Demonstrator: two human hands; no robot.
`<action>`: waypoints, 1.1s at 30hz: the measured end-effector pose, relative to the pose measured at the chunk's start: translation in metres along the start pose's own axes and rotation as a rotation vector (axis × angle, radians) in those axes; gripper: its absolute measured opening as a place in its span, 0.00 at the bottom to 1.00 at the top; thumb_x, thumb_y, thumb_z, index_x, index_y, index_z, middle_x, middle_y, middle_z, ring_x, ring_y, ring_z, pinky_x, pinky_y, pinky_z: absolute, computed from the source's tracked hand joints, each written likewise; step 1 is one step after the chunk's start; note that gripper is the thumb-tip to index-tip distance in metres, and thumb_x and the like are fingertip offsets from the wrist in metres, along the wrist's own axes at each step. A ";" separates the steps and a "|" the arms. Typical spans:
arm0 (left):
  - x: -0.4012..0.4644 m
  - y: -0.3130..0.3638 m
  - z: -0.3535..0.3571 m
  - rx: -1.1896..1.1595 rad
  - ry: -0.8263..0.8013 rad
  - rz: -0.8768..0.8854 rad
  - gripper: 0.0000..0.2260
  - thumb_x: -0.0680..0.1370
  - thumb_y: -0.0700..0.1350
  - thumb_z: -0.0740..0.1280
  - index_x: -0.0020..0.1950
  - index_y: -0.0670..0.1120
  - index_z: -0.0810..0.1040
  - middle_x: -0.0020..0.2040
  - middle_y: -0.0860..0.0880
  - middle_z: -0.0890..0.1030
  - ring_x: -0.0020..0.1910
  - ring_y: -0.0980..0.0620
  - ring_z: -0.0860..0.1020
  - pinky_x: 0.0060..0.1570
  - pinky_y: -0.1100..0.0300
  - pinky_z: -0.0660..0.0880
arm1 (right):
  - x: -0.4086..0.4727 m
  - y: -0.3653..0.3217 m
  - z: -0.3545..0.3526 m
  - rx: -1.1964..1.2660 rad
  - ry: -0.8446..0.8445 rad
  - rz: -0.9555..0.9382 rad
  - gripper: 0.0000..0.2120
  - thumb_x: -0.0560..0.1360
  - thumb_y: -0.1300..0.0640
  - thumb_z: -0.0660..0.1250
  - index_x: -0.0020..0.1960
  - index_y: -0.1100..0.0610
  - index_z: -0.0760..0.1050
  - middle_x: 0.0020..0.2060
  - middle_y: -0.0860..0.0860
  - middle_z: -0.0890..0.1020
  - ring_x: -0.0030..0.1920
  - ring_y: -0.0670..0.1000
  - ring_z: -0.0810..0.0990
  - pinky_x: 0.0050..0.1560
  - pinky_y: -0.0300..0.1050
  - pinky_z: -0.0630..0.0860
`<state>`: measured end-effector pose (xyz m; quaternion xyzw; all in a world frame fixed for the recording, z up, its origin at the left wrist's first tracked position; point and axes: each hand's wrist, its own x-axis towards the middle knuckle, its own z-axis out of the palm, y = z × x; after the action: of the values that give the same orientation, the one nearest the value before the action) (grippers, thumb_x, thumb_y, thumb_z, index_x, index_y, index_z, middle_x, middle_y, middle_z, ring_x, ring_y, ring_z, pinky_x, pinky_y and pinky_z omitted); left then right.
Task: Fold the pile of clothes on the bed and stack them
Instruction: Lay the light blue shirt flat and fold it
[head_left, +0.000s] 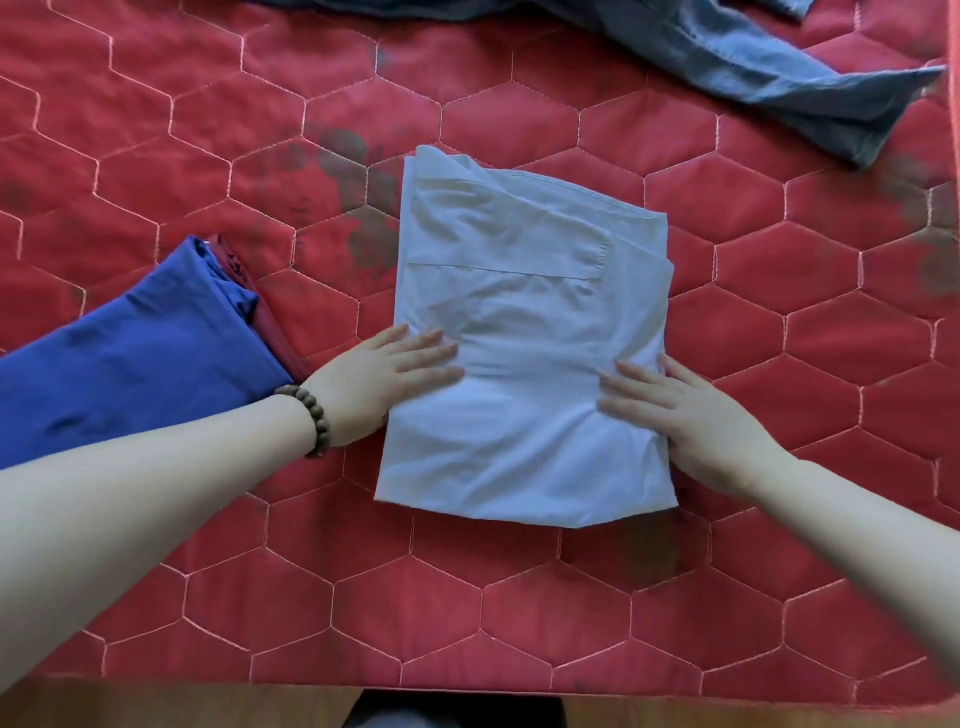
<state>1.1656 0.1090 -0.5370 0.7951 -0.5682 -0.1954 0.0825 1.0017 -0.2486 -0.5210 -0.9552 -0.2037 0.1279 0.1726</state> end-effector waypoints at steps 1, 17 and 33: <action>0.002 0.000 -0.004 -0.176 -0.026 -0.079 0.29 0.73 0.41 0.47 0.73 0.50 0.68 0.74 0.52 0.65 0.75 0.53 0.58 0.73 0.65 0.46 | 0.002 -0.003 -0.007 0.197 0.004 0.128 0.30 0.69 0.73 0.52 0.65 0.53 0.76 0.66 0.47 0.75 0.69 0.45 0.67 0.73 0.47 0.57; 0.053 0.040 -0.031 -0.698 0.630 -1.070 0.13 0.82 0.46 0.59 0.39 0.44 0.72 0.35 0.43 0.76 0.38 0.40 0.72 0.38 0.49 0.64 | 0.065 -0.026 -0.031 0.543 0.547 0.862 0.12 0.80 0.51 0.61 0.52 0.60 0.75 0.39 0.52 0.80 0.41 0.56 0.76 0.40 0.48 0.64; 0.063 0.018 -0.027 -0.323 0.398 -1.379 0.13 0.82 0.51 0.56 0.52 0.41 0.72 0.50 0.37 0.79 0.50 0.36 0.77 0.41 0.50 0.66 | 0.110 -0.019 -0.015 0.216 0.447 1.215 0.21 0.79 0.41 0.60 0.55 0.61 0.69 0.49 0.60 0.79 0.50 0.64 0.77 0.45 0.53 0.67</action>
<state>1.1780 0.0410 -0.5201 0.9703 0.1224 -0.1361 0.1584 1.0968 -0.1891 -0.5197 -0.8811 0.4269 0.0210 0.2026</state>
